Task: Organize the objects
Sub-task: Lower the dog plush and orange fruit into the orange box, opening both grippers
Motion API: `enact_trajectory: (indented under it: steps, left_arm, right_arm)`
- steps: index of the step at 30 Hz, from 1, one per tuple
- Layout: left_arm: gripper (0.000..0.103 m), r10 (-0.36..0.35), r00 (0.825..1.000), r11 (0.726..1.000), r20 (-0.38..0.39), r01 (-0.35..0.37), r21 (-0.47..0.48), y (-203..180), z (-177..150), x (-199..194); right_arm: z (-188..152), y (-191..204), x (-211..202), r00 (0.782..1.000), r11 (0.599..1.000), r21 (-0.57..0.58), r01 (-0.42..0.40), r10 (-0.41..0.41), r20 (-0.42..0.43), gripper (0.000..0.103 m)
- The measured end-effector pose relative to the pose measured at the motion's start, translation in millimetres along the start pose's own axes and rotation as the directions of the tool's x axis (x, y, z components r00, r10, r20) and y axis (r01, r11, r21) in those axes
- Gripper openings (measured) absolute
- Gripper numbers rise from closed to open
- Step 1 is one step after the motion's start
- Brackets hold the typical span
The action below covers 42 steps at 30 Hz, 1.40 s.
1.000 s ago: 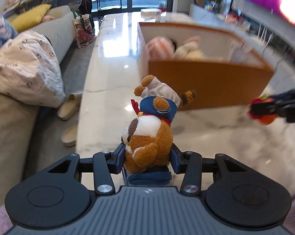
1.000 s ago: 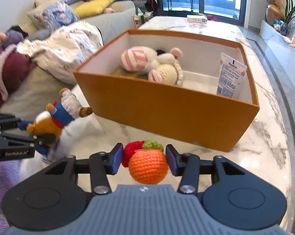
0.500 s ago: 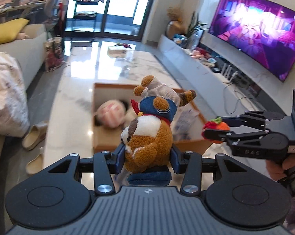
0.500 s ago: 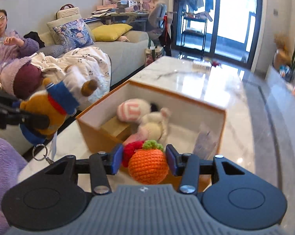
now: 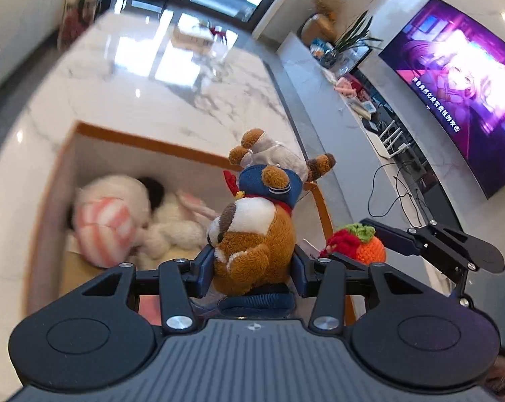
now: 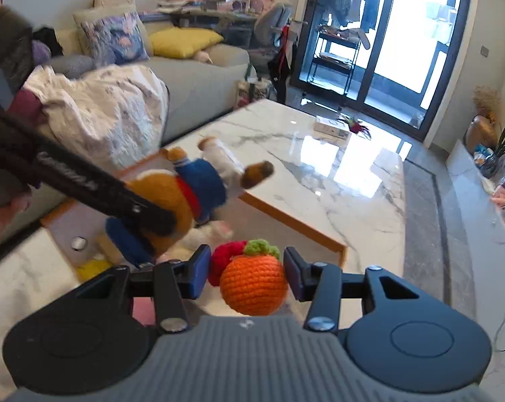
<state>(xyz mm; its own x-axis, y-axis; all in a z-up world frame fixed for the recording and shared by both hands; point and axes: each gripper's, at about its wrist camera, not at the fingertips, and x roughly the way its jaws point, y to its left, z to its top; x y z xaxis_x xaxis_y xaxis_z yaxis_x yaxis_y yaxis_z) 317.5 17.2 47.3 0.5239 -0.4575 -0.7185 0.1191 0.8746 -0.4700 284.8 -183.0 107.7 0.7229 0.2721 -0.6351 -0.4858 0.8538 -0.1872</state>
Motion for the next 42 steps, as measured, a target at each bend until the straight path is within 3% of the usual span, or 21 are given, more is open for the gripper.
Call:
enact_trajectory:
  steps: [9, 17, 22, 27, 30, 33, 36, 42]
  left_arm:
    - [0.055, -0.012, 0.997, 0.999, -0.070, 0.009, -0.050, 7.6, 9.1, 45.6]
    - [0.059, 0.004, 0.991, 0.999, -0.133, -0.009, -0.039, 11.3, 2.0, 65.6]
    - [0.066, -0.021, 0.991, 1.000, -0.134, 0.021, -0.005, 9.9, 0.8, 62.2]
    - [0.066, -0.014, 0.994, 1.000, -0.110, 0.013, -0.005, 13.1, 1.2, 52.0]
    - [0.059, -0.016, 0.996, 1.000, -0.083, 0.017, 0.018, 14.3, 6.5, 41.7]
    - [0.058, 0.008, 0.999, 1.000, -0.050, -0.007, 0.027, 16.3, 11.7, 33.7]
    - [0.058, 0.023, 0.999, 0.999, -0.034, -0.022, 0.032, 17.7, 13.8, 29.5]
    - [0.058, 0.040, 0.998, 0.998, -0.047, -0.038, 0.046, 20.9, 8.8, 27.3]
  right_arm:
    - [-5.2, -14.3, 45.4, 1.000, 0.998, -0.063, -0.015, 0.014, -0.021, 0.050]
    - [-13.6, -20.0, 46.8, 1.000, 0.999, -0.025, -0.021, 0.021, 0.009, 0.050]
    - [-17.2, -15.2, 45.3, 1.000, 0.999, -0.049, -0.003, 0.003, 0.004, 0.050]
    - [-19.6, -15.2, 42.3, 1.000, 1.000, -0.030, 0.004, -0.004, 0.016, 0.050]
    - [-15.9, -21.9, 38.1, 0.999, 1.000, -0.002, 0.019, -0.019, 0.031, 0.050]
    - [-6.6, -36.1, 39.2, 0.999, 0.997, 0.072, 0.016, -0.018, 0.030, 0.050]
    - [4.5, -48.0, 49.4, 0.999, 0.990, 0.135, 0.034, -0.036, 0.008, 0.050]
    - [7.5, -51.7, 80.3, 0.996, 0.985, 0.155, 0.073, -0.062, -0.069, 0.050]
